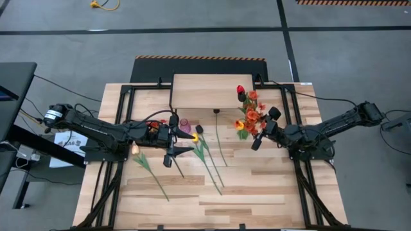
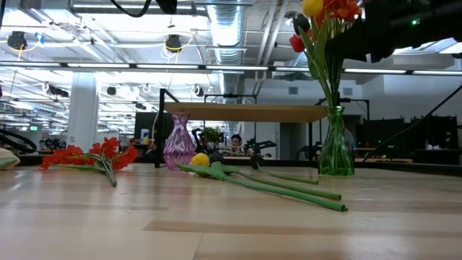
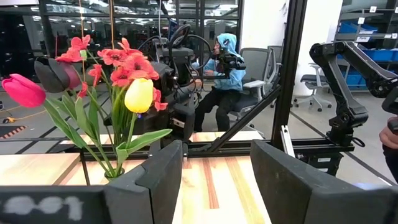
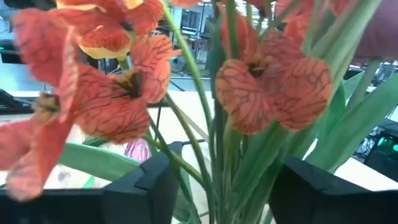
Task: Pick and place flowers into a vace then onto a shelf
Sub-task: Put the right orange flowers into the green vase
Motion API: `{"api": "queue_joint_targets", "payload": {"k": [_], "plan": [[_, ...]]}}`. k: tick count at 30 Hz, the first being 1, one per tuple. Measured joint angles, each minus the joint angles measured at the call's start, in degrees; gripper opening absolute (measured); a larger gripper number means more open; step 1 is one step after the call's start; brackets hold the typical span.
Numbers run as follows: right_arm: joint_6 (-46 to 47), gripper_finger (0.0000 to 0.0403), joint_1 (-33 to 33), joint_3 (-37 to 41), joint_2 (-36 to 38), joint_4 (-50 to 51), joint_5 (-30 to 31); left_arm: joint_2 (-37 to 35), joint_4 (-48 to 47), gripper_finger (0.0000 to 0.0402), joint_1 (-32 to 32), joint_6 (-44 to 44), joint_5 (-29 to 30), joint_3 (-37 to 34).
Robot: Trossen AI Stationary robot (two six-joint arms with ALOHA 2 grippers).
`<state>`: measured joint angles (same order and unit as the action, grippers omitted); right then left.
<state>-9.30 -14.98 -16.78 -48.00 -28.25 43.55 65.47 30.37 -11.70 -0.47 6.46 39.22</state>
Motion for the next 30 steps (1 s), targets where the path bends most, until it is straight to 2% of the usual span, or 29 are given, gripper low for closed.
{"api": "queue_joint_targets", "payload": {"k": [4,7,21,30], "plan": [[-0.1,0.0238,0.0,0.0,0.0,0.1,0.0,0.0,0.0,0.018,0.0,0.0,0.0,0.0],[0.2,0.0254,0.0,-0.1,0.6,1.8,0.0,0.0,0.0,0.018,0.0,0.0,0.0,0.0],[3.6,0.0253,0.0,-5.9,2.4,17.2,0.5,0.0,-0.2,0.018,0.0,-0.1,0.0,0.0],[4.9,0.0253,-1.4,-10.4,2.4,25.9,3.1,0.0,-0.3,0.018,0.0,-0.2,0.0,0.0]]}}
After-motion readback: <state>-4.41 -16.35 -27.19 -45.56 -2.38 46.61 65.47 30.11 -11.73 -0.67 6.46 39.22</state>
